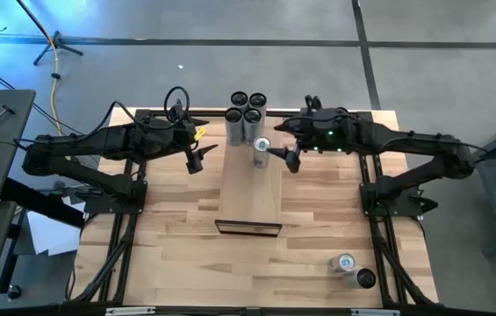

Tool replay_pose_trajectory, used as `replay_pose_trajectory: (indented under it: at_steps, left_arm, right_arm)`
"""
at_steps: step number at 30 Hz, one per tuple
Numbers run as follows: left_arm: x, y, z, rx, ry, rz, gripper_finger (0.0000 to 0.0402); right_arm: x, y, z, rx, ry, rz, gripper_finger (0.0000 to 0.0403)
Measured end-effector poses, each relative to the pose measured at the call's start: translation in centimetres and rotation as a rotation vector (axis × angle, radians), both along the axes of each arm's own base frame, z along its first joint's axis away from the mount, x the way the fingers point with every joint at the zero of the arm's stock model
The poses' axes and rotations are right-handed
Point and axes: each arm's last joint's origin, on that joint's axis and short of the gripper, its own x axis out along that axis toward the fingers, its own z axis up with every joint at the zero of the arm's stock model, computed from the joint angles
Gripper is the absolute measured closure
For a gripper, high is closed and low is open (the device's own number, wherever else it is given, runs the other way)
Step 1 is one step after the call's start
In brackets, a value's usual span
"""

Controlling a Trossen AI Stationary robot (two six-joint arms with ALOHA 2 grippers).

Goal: Place canned beverage on shelf
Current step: Put the top blue soda can on the shelf

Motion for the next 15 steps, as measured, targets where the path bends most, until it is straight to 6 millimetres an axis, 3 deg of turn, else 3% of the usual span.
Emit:
replay_pose_trajectory:
  at_steps: [9,13,15]
  left_arm:
    - [0.0,0.0,0.0,0.0,0.0,0.0,0.0106]
    - [0.0,0.0,0.0,0.0,0.0,0.0,0.0106]
    - [0.0,0.0,0.0,0.0,0.0,0.0,0.0106]
  right_arm:
    - [-3.2,0.3,1.2,-0.017,0.034,-0.04,0.0059]
    - [-4.1,0.3,0.1,0.056,0.14,-0.134,0.0059]
    - [-4.1,0.4,-1.1,0.088,0.195,-0.098,0.0059]
